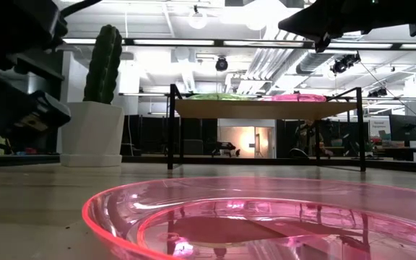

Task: Place and stack plates onto a shelf
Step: Stack the pink plate on top of the pink plate on the shelf

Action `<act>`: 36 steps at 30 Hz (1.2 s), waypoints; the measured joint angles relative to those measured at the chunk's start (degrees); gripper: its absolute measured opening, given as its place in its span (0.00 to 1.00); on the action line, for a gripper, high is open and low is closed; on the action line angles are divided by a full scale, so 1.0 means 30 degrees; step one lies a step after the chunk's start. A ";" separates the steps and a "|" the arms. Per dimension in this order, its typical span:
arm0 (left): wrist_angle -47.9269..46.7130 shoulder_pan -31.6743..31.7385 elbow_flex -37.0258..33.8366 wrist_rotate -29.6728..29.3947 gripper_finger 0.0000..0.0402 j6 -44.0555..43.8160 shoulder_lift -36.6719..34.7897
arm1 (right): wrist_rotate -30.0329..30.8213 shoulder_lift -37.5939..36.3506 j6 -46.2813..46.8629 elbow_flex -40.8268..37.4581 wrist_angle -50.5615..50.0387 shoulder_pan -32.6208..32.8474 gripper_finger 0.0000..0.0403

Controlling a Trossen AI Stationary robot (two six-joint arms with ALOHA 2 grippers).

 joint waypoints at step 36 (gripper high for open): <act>-0.0708 0.0476 0.0029 0.1823 0.03 0.2706 0.1093 | 0.0009 0.0000 -0.0036 0.0000 -0.0423 0.0000 0.00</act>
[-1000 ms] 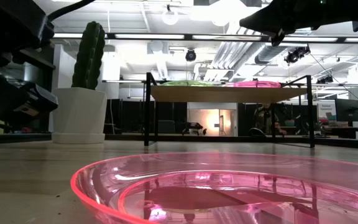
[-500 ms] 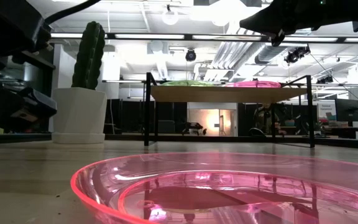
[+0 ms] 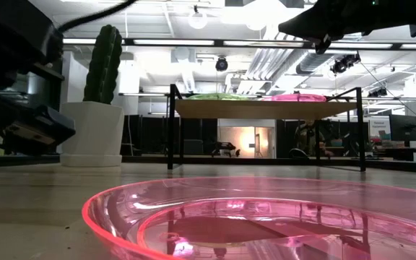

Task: Place and stack plates onto a shelf
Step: Stack the pink plate on top of the pink plate on the shelf

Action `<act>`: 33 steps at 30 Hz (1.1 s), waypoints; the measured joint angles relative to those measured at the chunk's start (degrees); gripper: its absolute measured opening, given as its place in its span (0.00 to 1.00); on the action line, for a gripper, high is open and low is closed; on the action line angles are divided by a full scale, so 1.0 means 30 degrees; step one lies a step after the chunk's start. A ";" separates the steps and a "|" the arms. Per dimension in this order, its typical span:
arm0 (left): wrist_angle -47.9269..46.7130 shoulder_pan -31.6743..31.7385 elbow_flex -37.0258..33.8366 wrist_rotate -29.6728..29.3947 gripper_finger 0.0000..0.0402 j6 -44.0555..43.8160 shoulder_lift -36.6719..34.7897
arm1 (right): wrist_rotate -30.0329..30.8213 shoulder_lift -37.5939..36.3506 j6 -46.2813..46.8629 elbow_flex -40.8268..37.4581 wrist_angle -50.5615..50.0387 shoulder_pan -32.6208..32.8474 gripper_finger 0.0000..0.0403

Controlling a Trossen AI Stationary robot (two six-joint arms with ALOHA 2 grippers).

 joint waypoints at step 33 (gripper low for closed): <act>0.2845 1.0431 -0.0022 -0.9888 0.00 0.5313 -1.0953 | 0.0168 0.0000 0.0469 0.0007 0.0793 -0.0007 0.00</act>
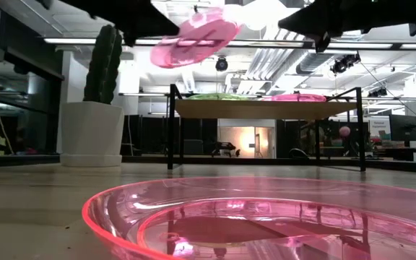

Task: Place and stack plates onto a shelf
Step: Stack the pink plate on top of the pink plate on the shelf

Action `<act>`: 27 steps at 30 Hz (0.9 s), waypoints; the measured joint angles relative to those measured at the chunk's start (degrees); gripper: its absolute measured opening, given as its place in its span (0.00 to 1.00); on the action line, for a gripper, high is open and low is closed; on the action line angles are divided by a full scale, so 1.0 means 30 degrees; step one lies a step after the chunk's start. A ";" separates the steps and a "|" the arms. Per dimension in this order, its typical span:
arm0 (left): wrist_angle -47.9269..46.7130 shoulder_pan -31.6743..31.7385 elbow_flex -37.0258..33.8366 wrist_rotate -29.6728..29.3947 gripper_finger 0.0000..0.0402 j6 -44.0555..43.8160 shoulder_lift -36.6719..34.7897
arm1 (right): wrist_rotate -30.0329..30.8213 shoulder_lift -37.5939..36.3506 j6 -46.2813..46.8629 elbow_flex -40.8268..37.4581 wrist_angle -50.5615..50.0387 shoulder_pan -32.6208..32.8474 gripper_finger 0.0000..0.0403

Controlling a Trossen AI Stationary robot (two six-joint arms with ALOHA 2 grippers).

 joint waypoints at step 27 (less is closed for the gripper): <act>-0.2466 0.8353 1.3283 0.2103 0.00 -0.1914 1.0209 | -0.2836 -0.0007 -0.1001 0.0000 0.2230 0.0015 0.00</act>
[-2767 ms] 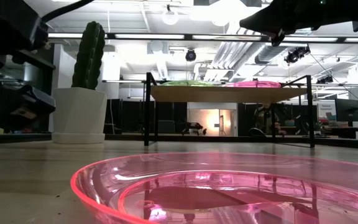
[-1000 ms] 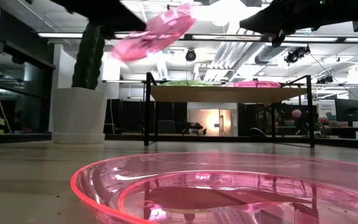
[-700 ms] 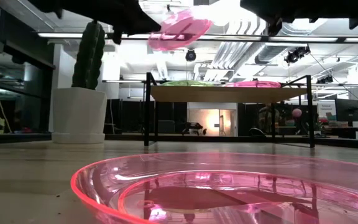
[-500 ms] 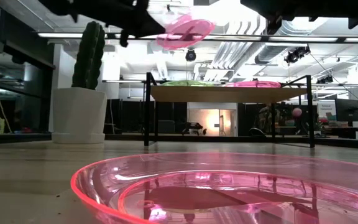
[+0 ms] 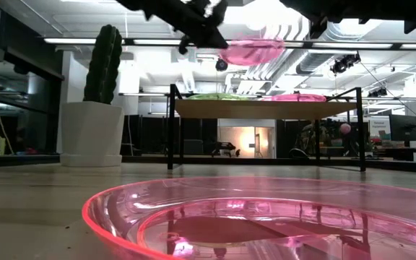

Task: Place and stack plates onto a shelf
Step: Stack the pink plate on top of the pink plate on the shelf

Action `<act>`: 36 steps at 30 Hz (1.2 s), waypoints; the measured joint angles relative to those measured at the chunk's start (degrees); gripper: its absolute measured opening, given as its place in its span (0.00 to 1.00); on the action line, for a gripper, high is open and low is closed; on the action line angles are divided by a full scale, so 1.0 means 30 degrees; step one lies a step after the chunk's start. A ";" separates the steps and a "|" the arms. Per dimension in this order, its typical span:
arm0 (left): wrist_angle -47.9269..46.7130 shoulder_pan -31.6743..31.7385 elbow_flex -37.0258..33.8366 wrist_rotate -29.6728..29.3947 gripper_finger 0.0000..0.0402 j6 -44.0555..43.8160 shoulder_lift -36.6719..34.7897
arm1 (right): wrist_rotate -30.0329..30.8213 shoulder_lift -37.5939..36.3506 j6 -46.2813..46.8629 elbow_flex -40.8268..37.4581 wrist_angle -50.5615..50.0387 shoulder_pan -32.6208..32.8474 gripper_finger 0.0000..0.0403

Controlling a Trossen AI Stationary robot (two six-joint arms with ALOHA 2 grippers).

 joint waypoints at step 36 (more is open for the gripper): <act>0.4977 -0.0368 0.2913 0.0192 0.00 -0.1468 0.6762 | -0.0073 -0.0007 0.0003 0.0000 0.0000 0.0000 0.00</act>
